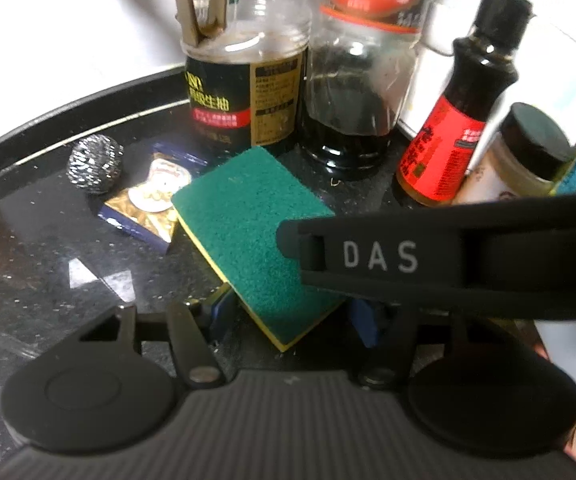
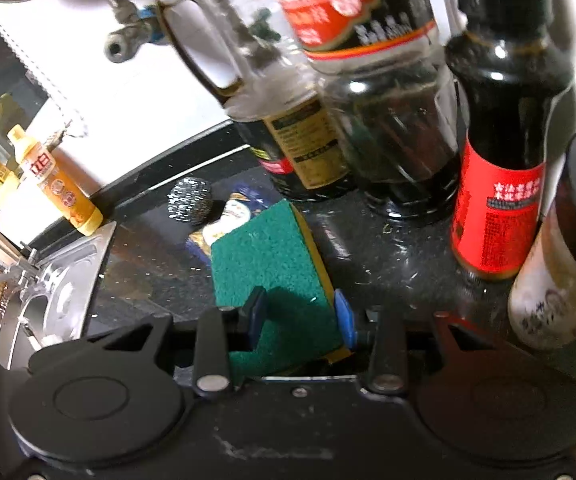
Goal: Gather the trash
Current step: 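Close both tools together on the green-and-yellow sponge, then carry the sponge over the bin with both tools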
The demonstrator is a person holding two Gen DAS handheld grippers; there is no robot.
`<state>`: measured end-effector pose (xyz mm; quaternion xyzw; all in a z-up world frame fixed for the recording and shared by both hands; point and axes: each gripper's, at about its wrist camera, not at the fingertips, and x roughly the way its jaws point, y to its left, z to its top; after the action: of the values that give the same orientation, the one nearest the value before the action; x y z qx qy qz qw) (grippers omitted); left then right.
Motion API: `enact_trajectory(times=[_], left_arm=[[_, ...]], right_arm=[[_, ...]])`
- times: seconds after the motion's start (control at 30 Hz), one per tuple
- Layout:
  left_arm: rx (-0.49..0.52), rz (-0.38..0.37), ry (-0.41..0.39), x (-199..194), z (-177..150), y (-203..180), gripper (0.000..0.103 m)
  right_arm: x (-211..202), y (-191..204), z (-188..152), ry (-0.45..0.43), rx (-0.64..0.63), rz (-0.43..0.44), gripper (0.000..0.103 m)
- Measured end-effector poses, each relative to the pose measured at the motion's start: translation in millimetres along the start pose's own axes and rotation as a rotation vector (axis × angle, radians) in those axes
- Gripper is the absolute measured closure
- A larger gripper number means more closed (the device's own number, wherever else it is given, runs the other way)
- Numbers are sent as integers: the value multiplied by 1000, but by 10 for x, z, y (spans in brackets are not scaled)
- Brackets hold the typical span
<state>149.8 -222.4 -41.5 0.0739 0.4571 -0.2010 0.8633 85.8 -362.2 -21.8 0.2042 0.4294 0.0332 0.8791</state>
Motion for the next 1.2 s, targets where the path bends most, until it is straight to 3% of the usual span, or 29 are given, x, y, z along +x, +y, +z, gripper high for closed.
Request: enact_trajectory(times=[0.33,0.67,1.2], left_arm=[[15,9,-98,-655,-139,168,43],[-41,52,-181,-1367,-453,797,43],[-162,91,-201,-2052,-1317,2080,43]], right_arm=[[-412,540,-98,-82,-31,18,65],[-569,1486,-300,-123,-120,71,65],[-205,3088,-883,-30,-281,144,65]])
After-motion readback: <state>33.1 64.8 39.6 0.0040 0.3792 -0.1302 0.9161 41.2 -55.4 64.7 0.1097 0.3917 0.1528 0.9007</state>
